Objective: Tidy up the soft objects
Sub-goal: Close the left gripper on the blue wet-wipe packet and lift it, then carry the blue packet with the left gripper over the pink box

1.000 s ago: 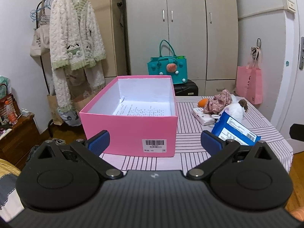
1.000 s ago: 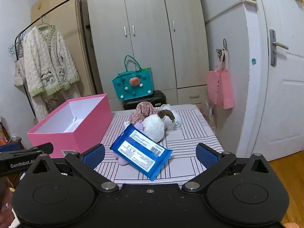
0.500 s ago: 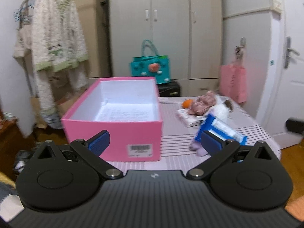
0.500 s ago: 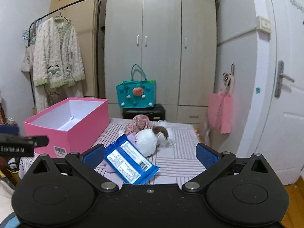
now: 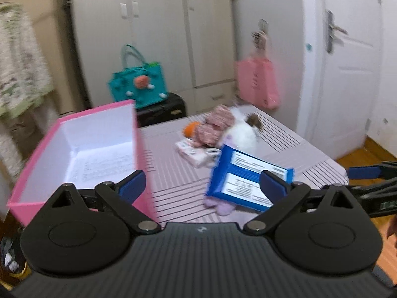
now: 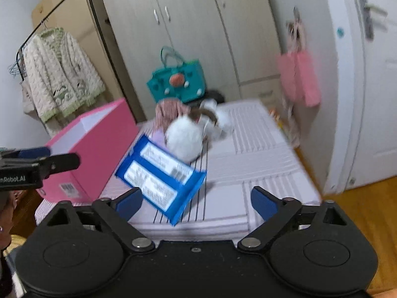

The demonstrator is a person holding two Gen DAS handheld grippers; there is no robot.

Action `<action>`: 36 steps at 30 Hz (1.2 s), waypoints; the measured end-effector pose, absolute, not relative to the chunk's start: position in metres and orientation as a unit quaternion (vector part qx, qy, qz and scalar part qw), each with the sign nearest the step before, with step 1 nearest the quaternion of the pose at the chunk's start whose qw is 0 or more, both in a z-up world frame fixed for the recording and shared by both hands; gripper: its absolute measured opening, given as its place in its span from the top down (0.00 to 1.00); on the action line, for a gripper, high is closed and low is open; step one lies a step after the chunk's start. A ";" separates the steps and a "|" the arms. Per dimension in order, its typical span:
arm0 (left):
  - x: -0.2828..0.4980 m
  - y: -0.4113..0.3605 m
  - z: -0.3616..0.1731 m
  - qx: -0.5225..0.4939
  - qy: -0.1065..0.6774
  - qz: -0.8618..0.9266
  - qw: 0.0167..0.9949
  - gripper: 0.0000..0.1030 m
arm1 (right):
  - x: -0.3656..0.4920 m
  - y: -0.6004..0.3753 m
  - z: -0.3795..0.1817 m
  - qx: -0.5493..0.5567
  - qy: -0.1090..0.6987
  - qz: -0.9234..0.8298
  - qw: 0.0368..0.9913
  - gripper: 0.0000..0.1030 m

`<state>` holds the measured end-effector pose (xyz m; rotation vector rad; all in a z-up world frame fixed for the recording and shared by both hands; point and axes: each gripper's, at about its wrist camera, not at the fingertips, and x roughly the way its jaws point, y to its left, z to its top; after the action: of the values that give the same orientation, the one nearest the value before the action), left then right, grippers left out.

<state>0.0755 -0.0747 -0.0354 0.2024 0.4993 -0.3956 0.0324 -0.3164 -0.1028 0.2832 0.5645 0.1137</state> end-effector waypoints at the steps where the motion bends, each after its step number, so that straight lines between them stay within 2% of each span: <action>1: 0.078 -0.080 -0.039 0.111 0.242 -0.201 0.943 0.08 | 0.036 -0.315 -0.108 0.143 0.283 0.061 0.946 0.09; 9: 0.105 -0.107 -0.055 0.145 0.252 -0.243 0.925 0.13 | 0.066 -0.302 -0.141 0.176 0.290 0.105 0.935 0.23; 15: 0.137 -0.113 -0.068 0.138 0.295 -0.265 0.908 0.17 | 0.066 -0.285 -0.146 0.162 0.255 0.100 0.948 0.25; 20: 0.147 -0.125 -0.082 0.171 0.292 -0.280 0.898 0.18 | 0.083 -0.288 -0.156 0.182 0.283 0.094 0.937 0.29; 24: 0.154 -0.123 -0.090 0.153 0.302 -0.288 0.896 0.18 | 0.088 -0.295 -0.157 0.204 0.281 0.093 0.933 0.31; 25: 0.157 -0.122 -0.091 0.143 0.312 -0.295 0.892 0.24 | 0.089 -0.295 -0.158 0.205 0.281 0.093 0.933 0.34; 26: 0.159 -0.120 -0.092 0.130 0.324 -0.301 0.887 0.30 | 0.090 -0.295 -0.158 0.206 0.281 0.097 0.932 0.42; 27: 0.160 -0.118 -0.092 0.116 0.330 -0.302 0.887 0.31 | 0.091 -0.295 -0.159 0.211 0.283 0.106 0.929 0.48; 29: 0.158 -0.117 -0.092 0.113 0.324 -0.294 0.892 0.43 | 0.092 -0.294 -0.161 0.221 0.283 0.107 0.927 0.51; 31: 0.154 -0.116 -0.090 0.113 0.315 -0.285 0.898 0.53 | 0.092 -0.295 -0.162 0.222 0.282 0.101 0.928 0.61; 32: 0.152 -0.116 -0.089 0.117 0.311 -0.286 0.899 0.55 | 0.092 -0.296 -0.162 0.227 0.282 0.103 0.926 0.66; 36: 0.146 -0.117 -0.088 0.114 0.307 -0.292 0.899 0.58 | 0.090 -0.296 -0.160 0.227 0.282 0.106 0.926 0.72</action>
<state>0.1462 -0.1168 -0.0877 0.2364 0.6346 -0.6041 0.0903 -0.2955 -0.1598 0.4652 0.5782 0.2165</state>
